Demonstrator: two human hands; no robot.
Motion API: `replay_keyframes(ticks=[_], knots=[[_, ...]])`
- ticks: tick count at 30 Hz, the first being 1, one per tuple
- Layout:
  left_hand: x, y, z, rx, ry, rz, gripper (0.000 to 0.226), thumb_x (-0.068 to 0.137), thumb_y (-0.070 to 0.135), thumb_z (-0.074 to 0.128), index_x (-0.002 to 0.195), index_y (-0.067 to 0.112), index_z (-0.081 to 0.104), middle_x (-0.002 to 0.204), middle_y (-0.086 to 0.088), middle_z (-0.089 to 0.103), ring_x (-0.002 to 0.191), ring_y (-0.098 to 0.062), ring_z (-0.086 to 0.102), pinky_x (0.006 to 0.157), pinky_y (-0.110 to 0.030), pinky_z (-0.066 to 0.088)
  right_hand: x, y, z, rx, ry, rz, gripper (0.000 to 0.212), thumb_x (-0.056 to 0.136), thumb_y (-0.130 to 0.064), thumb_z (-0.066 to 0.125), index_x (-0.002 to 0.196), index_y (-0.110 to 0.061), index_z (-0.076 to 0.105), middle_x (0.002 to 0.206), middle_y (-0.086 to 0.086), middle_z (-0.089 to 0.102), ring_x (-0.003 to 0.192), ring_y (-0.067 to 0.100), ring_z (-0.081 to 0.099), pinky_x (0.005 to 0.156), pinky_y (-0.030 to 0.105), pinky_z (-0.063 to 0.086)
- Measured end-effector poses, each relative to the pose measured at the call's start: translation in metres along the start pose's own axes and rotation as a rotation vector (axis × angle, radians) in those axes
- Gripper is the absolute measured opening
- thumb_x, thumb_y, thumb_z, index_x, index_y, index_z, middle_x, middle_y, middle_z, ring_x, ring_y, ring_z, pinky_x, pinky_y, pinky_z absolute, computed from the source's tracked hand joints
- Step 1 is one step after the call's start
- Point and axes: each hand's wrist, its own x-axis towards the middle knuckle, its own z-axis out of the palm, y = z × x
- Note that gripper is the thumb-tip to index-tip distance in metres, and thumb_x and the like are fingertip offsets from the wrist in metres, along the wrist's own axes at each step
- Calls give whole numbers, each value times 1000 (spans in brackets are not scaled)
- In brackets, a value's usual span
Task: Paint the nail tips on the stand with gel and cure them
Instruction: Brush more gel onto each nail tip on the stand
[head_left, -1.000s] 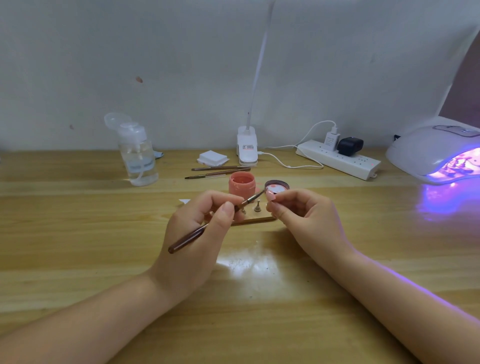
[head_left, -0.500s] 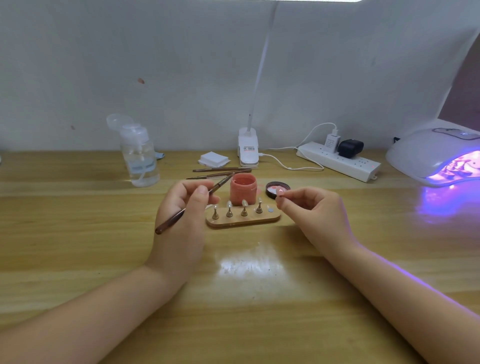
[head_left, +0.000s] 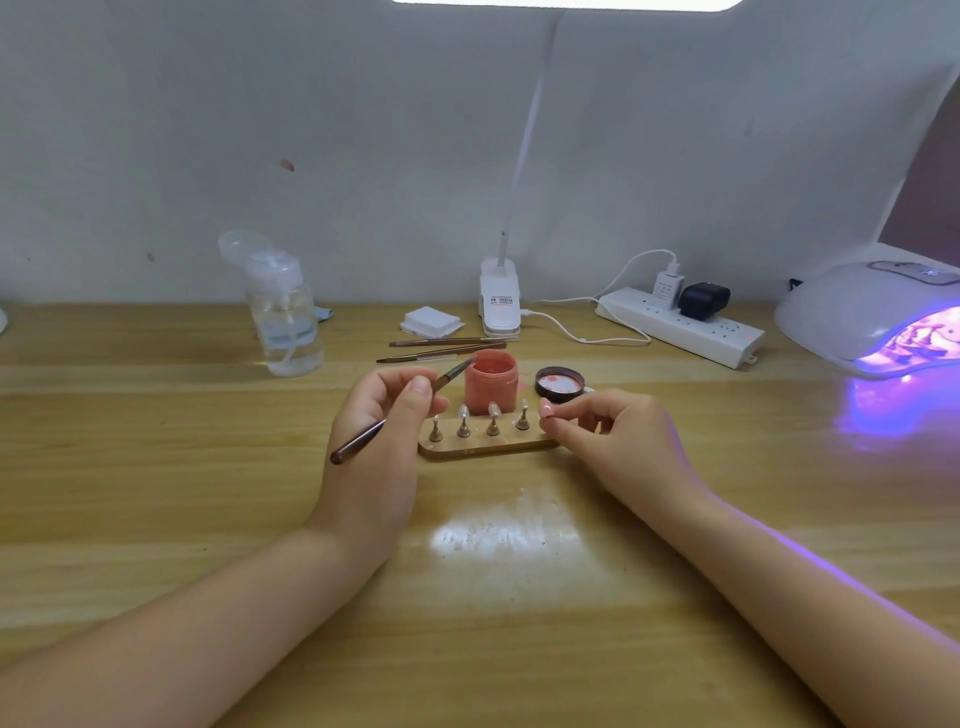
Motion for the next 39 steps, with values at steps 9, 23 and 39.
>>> replay_keyframes(ticks=[9, 23, 39], knots=[[-2, 0, 1, 20, -36, 14, 12, 99, 24, 53, 101, 23, 65, 93, 3, 71, 93, -5, 65, 96, -43, 51, 3, 7, 2, -92, -7, 13, 6, 82, -34, 74, 86, -31, 78, 63, -10, 57, 58, 5, 45, 53, 15, 32], [-7, 3, 1, 9, -112, 51, 18, 88, 34, 56, 99, 23, 65, 86, 10, 70, 91, -4, 65, 96, -46, 51, -13, -4, 2, -382, 160, -77, 16, 79, -32, 64, 69, -20, 60, 59, -11, 46, 63, 15, 47, 54, 27, 31], [-15, 6, 6, -34, -205, 68, 16, 86, 30, 54, 93, 22, 66, 80, 11, 69, 85, -4, 64, 91, -51, 53, -4, -2, 7, -666, 44, -93, 34, 97, -44, 44, 101, -25, 71, 90, -1, 71, 87, 25, 64, 63, 30, 49]])
